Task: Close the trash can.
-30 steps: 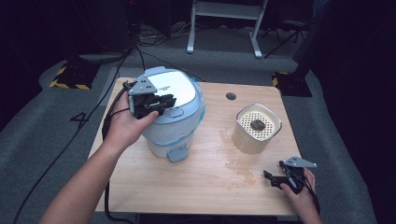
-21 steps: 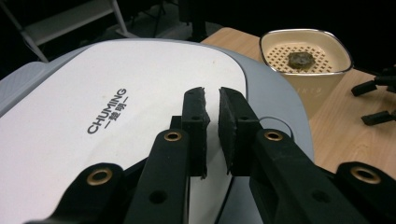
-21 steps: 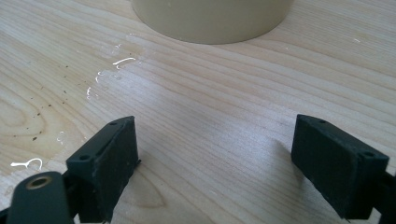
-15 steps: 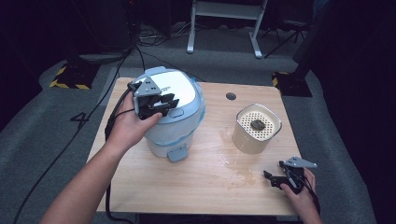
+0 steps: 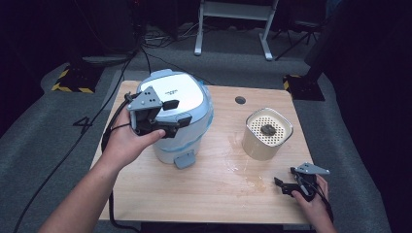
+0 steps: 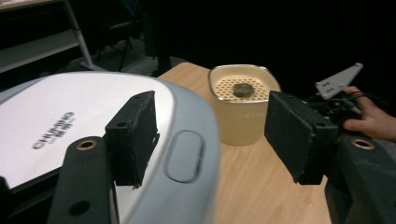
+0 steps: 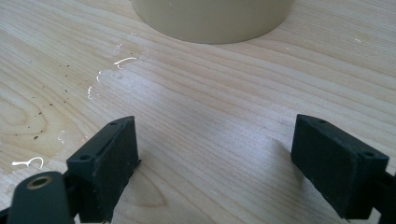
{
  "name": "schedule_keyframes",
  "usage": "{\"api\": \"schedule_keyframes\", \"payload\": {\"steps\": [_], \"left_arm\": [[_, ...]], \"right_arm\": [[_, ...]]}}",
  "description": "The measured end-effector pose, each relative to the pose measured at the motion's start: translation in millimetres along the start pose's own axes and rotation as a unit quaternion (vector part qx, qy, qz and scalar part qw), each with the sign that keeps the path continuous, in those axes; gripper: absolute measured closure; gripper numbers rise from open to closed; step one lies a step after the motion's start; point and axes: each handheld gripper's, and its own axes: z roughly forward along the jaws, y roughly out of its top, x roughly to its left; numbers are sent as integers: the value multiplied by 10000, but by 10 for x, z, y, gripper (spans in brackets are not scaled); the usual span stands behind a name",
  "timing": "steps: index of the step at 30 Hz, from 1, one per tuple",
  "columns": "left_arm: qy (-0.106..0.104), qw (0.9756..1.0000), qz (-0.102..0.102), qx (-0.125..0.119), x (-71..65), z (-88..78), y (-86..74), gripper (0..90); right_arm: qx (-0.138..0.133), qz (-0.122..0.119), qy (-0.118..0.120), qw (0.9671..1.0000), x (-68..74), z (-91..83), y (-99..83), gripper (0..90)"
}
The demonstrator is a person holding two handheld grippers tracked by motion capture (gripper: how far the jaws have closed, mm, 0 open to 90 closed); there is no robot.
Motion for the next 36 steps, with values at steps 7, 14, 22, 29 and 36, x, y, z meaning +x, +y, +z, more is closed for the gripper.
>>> {"api": "schedule_keyframes", "payload": {"steps": [7, 14, 22, 29, 36], "left_arm": [[-282, 9994, 205, 65, -223, -57, -140, 330], [-439, 9987, 209, 171, -381, -45, -339, 328], [-430, 9982, 27, 408, -404, 64, -697, 321], [-437, 9976, -100, 527, -372, 138, -1002, 306], [-384, 9971, -350, 560, -320, 202, -1286, 291]], "right_arm": [[1, 0, -1, 10000, 0, 0, 0, 148], [0, -1, 3, 10000, 0, 0, 0, 148], [-1, -22, 32, 10000, -3, 10, 8, 147], [-1, -22, 33, 10000, -3, 10, 9, 147], [-2, -22, 33, 10000, -3, 10, 8, 147]]}}
